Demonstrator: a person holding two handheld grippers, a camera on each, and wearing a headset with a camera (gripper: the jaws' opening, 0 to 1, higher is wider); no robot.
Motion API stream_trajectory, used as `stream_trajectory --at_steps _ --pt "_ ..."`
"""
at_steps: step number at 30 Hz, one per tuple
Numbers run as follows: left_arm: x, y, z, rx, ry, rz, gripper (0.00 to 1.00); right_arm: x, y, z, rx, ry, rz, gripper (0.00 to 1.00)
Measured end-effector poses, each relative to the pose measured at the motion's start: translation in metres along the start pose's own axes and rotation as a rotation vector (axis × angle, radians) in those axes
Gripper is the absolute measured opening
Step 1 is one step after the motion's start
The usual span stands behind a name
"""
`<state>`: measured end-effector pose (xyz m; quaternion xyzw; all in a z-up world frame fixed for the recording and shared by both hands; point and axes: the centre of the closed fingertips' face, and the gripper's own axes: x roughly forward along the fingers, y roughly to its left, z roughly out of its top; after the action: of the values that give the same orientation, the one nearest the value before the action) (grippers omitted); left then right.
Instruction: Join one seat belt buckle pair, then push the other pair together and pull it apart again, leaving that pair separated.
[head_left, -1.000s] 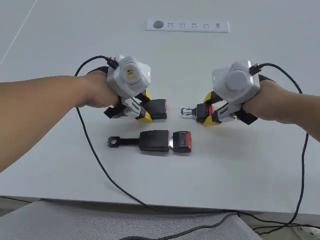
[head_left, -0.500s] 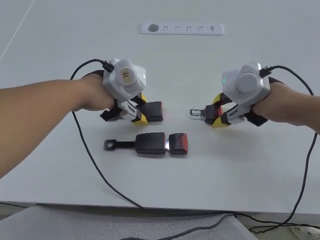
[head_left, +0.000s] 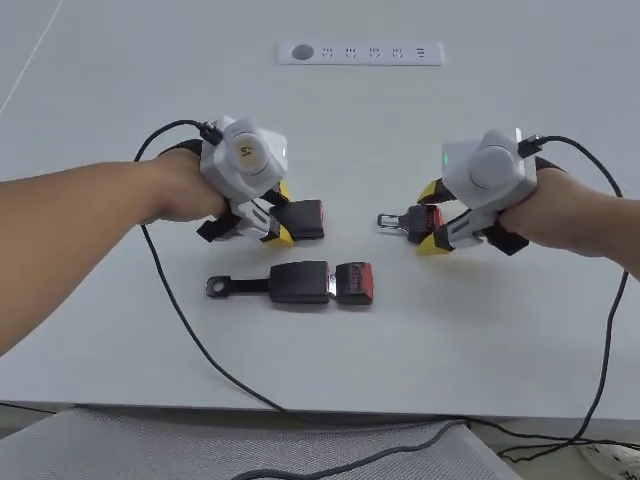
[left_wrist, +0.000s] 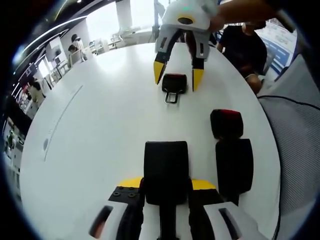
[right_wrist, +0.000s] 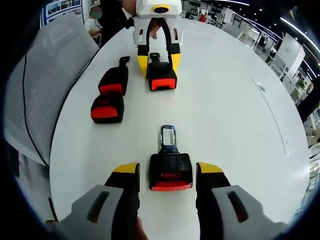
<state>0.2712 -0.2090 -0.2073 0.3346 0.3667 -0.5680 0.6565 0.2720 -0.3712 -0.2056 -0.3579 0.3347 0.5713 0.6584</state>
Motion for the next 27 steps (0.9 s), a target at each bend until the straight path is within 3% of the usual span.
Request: stream_trajectory --at_steps 6,10,12,13,15,16,20,24,27 --pt "-0.016 -0.001 0.013 -0.008 -0.026 0.045 0.39 -0.016 -0.002 0.018 0.030 -0.069 -0.057 0.46" --pt "-0.029 -0.003 0.019 -0.030 -0.058 0.077 0.41 -0.028 0.011 0.028 0.052 -0.102 -0.077 0.46" --pt "-0.036 -0.012 0.024 -0.062 -0.098 0.084 0.41 -0.033 0.020 0.035 0.089 -0.143 -0.074 0.44" --pt "-0.041 -0.022 0.030 -0.086 -0.135 0.068 0.41 -0.035 0.025 0.039 0.124 -0.172 -0.079 0.44" --pt "-0.048 -0.031 0.034 -0.124 -0.182 0.059 0.42 -0.037 0.034 0.039 0.125 -0.173 -0.076 0.46" --pt "-0.053 -0.032 0.035 -0.138 -0.212 0.081 0.43 -0.038 0.038 0.040 0.130 -0.177 -0.076 0.48" --pt "-0.067 -0.046 0.025 -0.142 -0.201 0.135 0.51 -0.048 0.060 0.046 0.180 -0.212 -0.089 0.53" --pt "-0.083 -0.060 0.015 -0.189 -0.213 0.169 0.63 -0.057 0.077 0.045 0.193 -0.208 -0.105 0.56" --pt "-0.097 -0.072 0.010 -0.192 -0.214 0.202 0.67 -0.062 0.087 0.042 0.207 -0.210 -0.127 0.57"
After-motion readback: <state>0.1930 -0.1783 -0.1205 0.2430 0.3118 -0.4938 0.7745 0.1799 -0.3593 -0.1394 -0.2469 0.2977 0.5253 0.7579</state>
